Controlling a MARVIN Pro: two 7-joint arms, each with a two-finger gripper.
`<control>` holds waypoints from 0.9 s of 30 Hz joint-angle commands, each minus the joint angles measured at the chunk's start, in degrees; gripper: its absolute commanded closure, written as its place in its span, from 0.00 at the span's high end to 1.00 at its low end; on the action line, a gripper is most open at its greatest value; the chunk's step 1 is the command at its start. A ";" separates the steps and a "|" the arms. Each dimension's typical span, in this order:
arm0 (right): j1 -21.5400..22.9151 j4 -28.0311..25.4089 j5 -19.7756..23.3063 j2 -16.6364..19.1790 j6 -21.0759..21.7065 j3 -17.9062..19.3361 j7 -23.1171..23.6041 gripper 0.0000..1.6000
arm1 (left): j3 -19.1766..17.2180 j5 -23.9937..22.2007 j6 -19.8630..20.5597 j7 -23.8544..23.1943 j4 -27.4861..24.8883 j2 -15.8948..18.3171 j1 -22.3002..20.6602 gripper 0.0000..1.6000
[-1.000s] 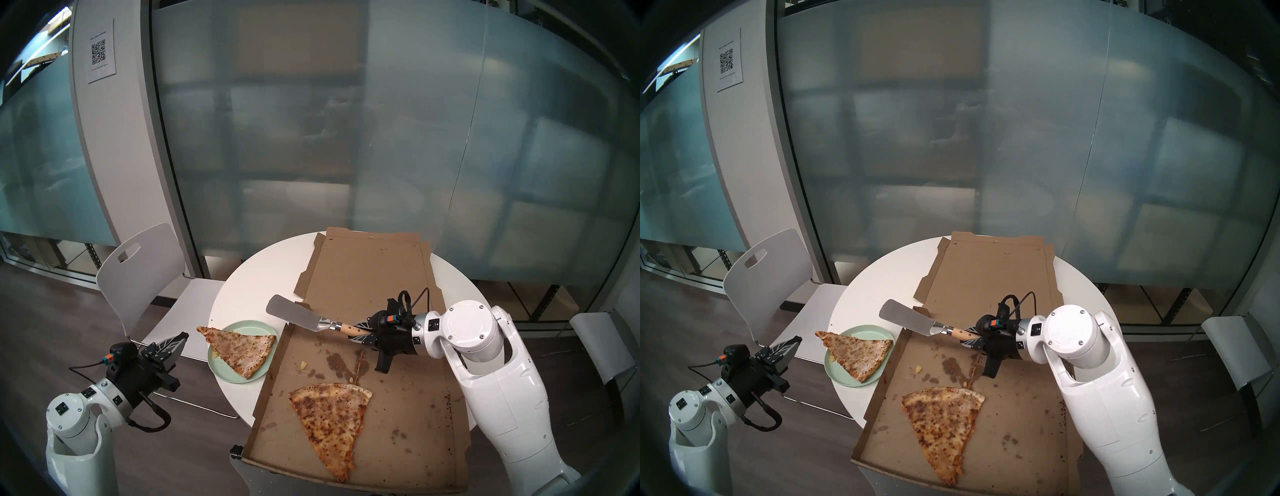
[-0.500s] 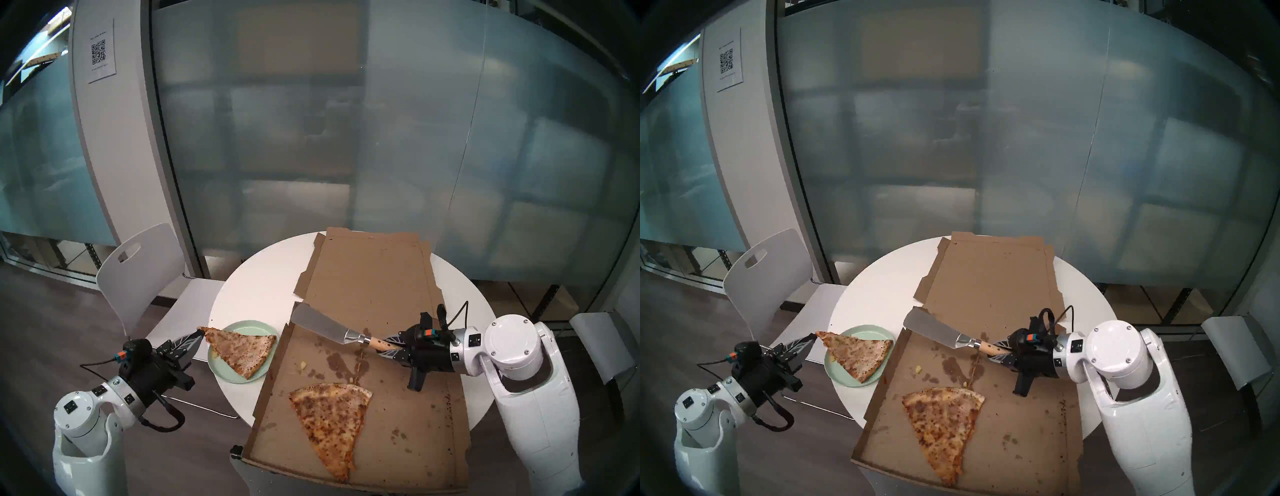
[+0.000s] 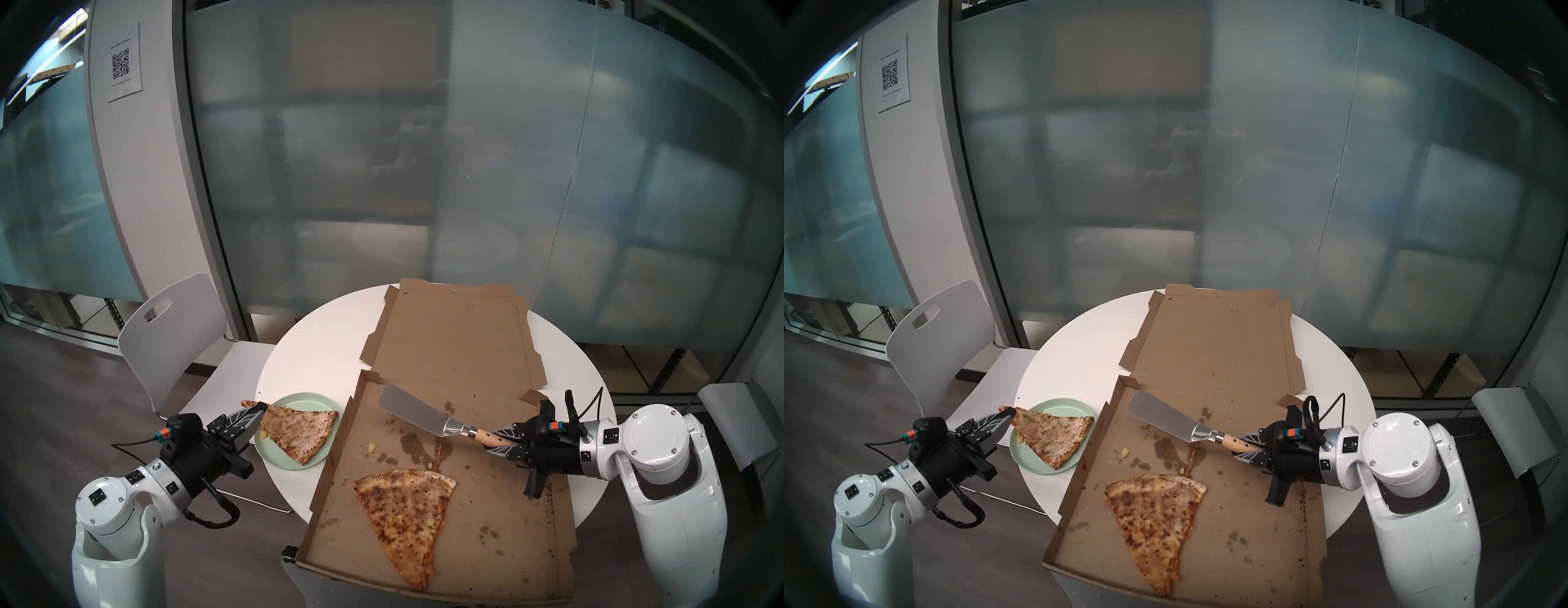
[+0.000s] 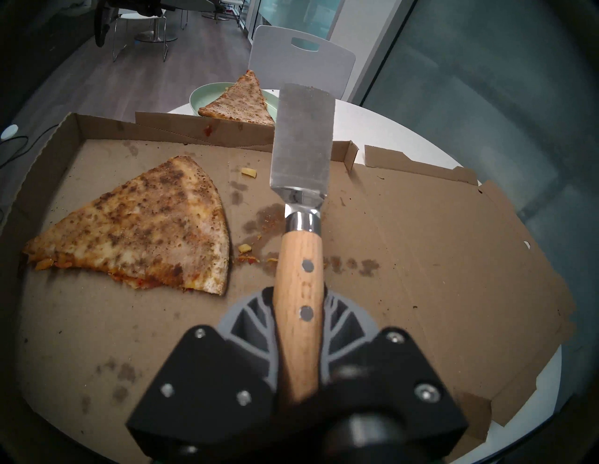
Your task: Put pizza slice onto the plate
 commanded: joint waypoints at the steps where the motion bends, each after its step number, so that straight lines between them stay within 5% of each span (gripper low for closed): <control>1: -5.21 -2.06 1.37 -0.07 -1.49 5.52 0.50 0.00 | 2.06 0.79 0.61 0.24 -0.81 0.55 -2.22 0.15; 20: -16.69 -1.66 3.64 -4.71 -8.12 19.97 2.65 0.00 | 8.07 4.57 2.57 -0.32 1.66 1.35 -7.07 0.16; 27: -18.25 -0.91 4.09 -6.37 -10.27 21.86 2.47 0.00 | 9.36 5.41 2.58 -0.40 2.56 1.43 -8.29 0.15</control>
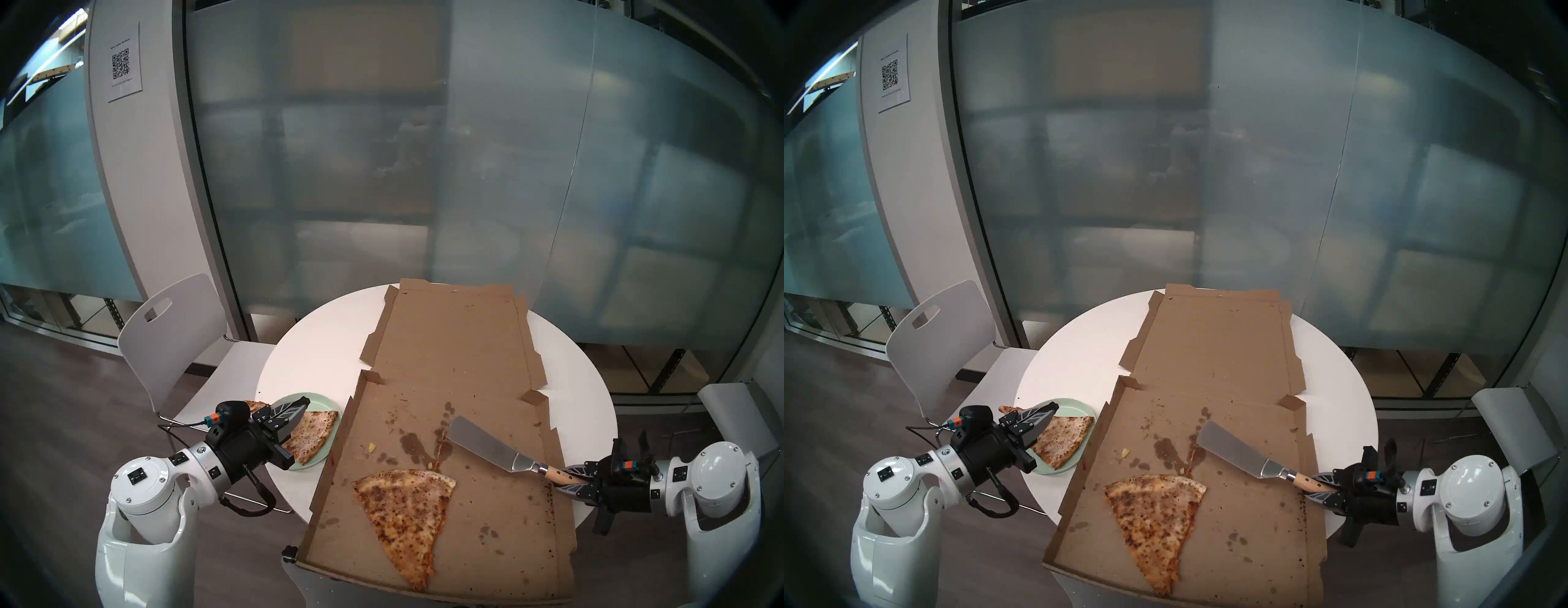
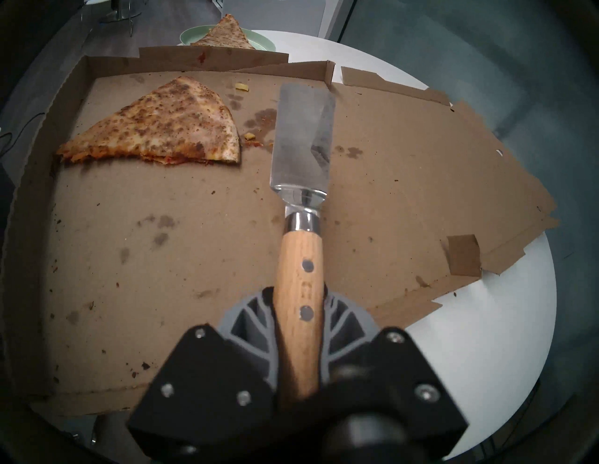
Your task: Put pizza slice onto the plate
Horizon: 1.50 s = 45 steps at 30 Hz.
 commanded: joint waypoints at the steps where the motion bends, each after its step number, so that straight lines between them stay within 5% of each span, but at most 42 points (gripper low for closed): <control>1: -2.75 -0.09 1.18 -2.52 -2.58 2.14 -0.76 0.00 | 0.98 -0.03 -0.36 -0.09 0.25 0.11 -2.15 0.15; 23: -4.35 1.79 -0.40 -4.60 -5.33 1.20 -2.59 0.00 | 1.19 0.29 -0.32 -0.16 0.17 0.18 -2.07 0.22; 28: -4.23 1.82 -0.94 -4.71 -5.08 0.72 -3.15 0.00 | 1.15 0.28 -0.55 -0.31 0.53 0.14 -2.15 0.31; 32: -3.97 1.86 -1.35 -5.05 -5.01 0.64 -3.87 0.00 | 1.20 0.37 -0.65 -0.30 0.70 0.14 -2.25 0.47; 33: -3.93 1.87 -1.39 -5.07 -4.99 0.62 -3.90 0.19 | 1.21 0.38 -0.65 -0.30 0.74 0.15 -2.28 0.49; 35: -3.87 1.87 -1.46 -5.06 -5.00 0.59 -3.92 0.32 | 1.23 0.41 -0.67 -0.29 0.80 0.16 -2.33 0.56; 45: -3.27 1.76 -1.94 -4.87 -4.59 -0.13 -3.77 0.45 | 1.20 0.45 -0.43 -0.30 0.83 0.27 -2.58 0.67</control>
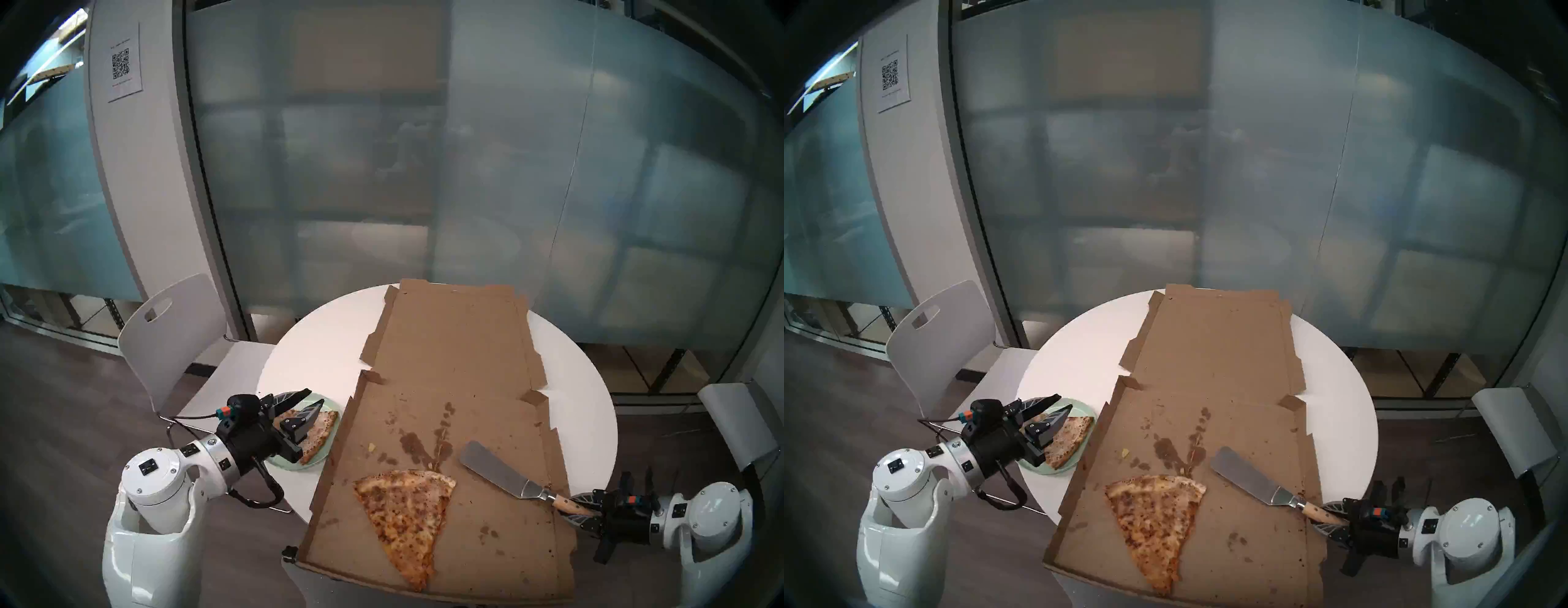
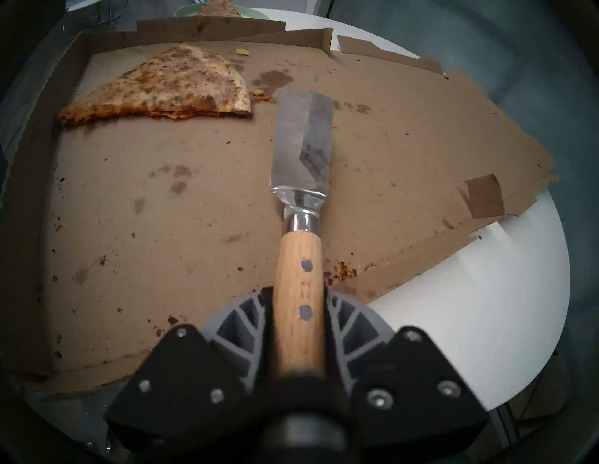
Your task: Put pizza slice onto the plate
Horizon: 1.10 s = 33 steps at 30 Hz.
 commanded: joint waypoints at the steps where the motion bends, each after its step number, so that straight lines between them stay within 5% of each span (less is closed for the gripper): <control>1: 0.84 -0.84 0.07 0.33 0.55 -0.29 0.09 0.45 | 0.13 -0.08 -0.02 -0.02 -0.84 -0.05 -0.29 0.67; 7: 1.16 -1.15 -0.14 0.60 1.02 -0.75 0.33 0.56 | -0.02 -0.11 -0.02 -0.04 -0.62 0.03 -0.41 0.67; 9: 1.32 -1.28 -0.13 0.81 1.29 -0.84 0.39 0.79 | -0.08 -0.12 0.04 -0.04 -0.62 0.04 -0.44 0.67; 14: 1.52 -1.53 -0.05 1.09 1.64 -0.87 0.39 1.00 | -0.15 -0.16 0.12 -0.07 -0.63 0.07 -0.51 0.67; 21: 2.38 -3.16 2.06 0.70 2.45 0.83 0.46 1.00 | -0.34 -0.45 -0.23 0.13 -0.75 -0.29 -1.09 0.68; 33: 6.75 -7.00 12.61 -5.33 7.40 6.13 -1.51 1.00 | -0.69 -2.40 0.56 1.66 -3.98 -3.07 -1.00 0.84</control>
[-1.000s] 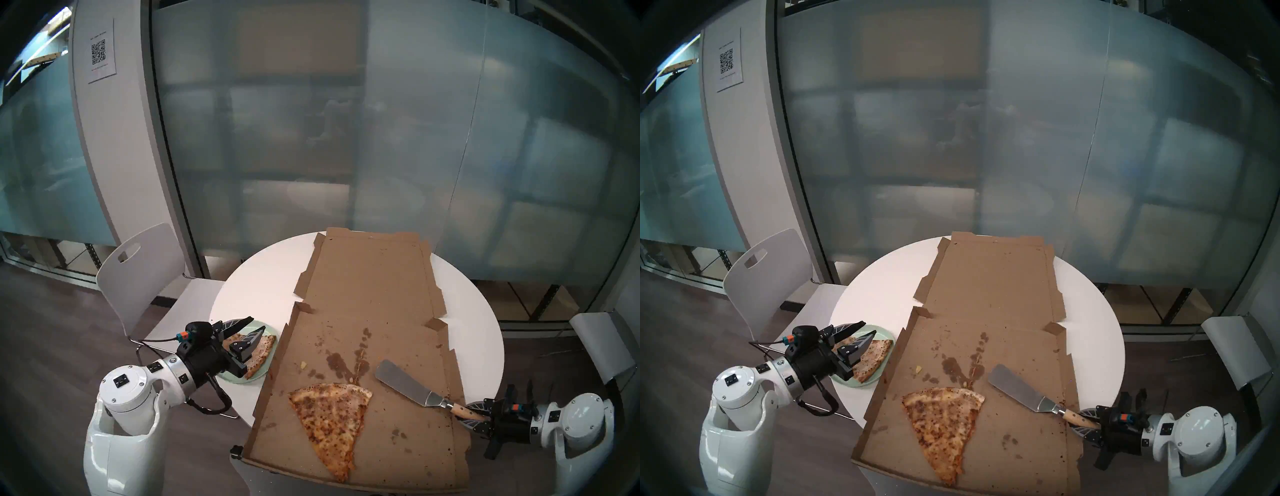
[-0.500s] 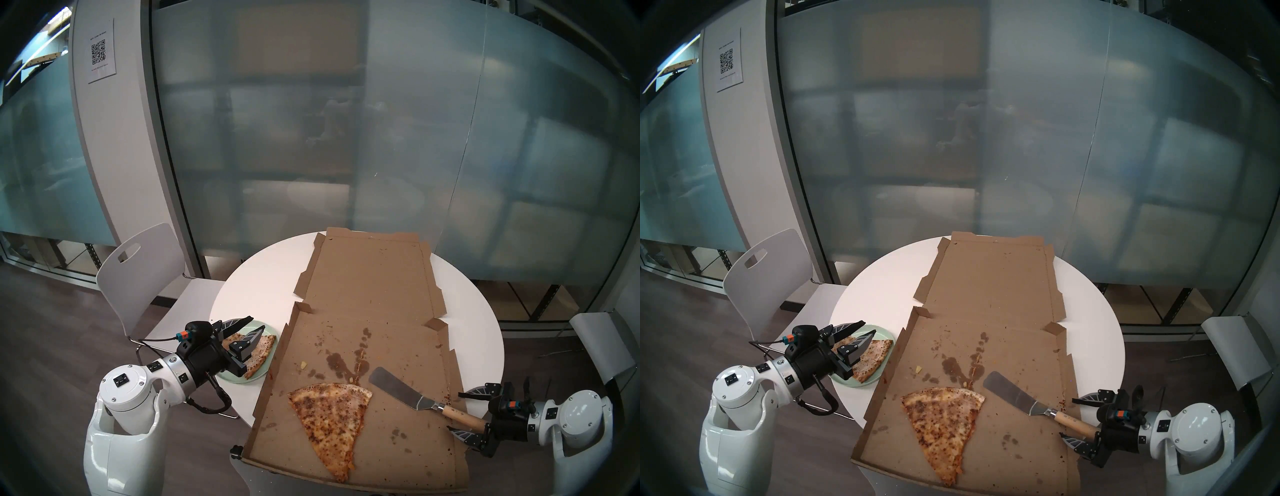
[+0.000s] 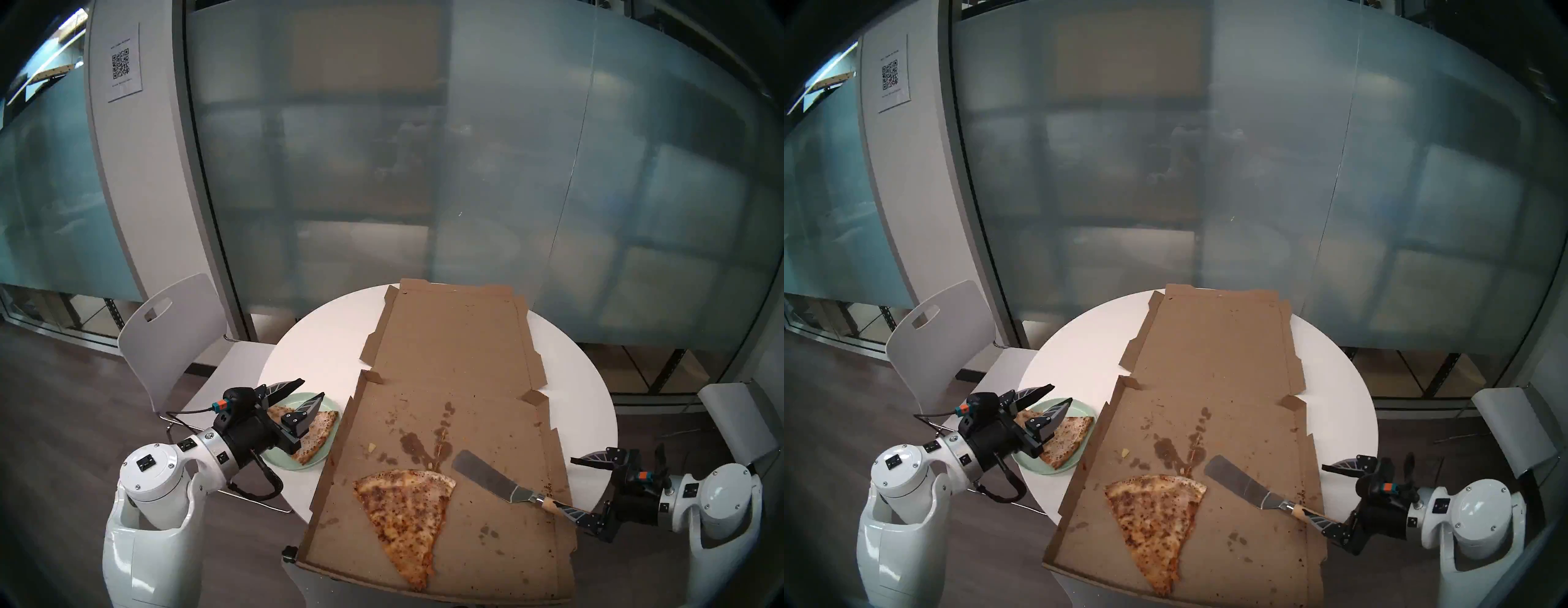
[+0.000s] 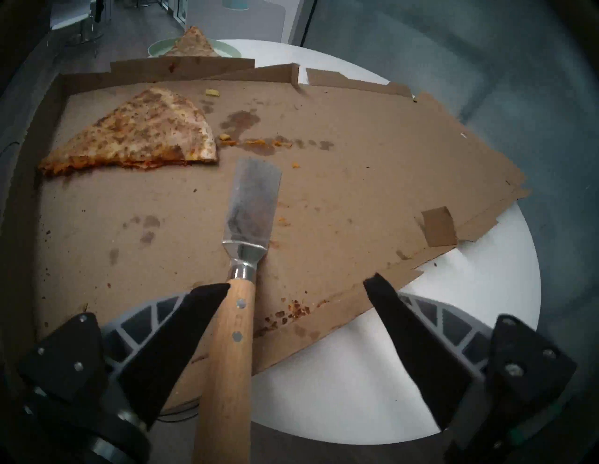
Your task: Put pizza slice onto the plate
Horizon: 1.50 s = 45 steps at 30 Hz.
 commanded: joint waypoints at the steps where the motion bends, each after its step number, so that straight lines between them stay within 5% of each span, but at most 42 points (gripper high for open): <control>1: 3.21 -2.32 6.46 -3.97 2.49 2.41 -1.26 1.00 | 0.13 -1.39 0.59 0.40 -3.21 -1.66 0.29 0.84; 13: 5.79 -1.74 13.61 -10.22 4.78 3.83 -5.06 1.00 | 0.45 -2.02 1.33 2.02 -5.45 -3.38 0.75 0.88; 26: 7.74 -0.67 17.31 -17.80 2.06 3.74 -11.35 1.00 | 1.80 -2.12 1.22 5.04 -7.74 -5.48 0.87 0.98; 45: 7.77 -0.77 17.34 -16.64 3.74 2.96 -10.89 1.00 | 1.99 -2.18 1.56 5.62 -7.72 -4.94 1.09 1.00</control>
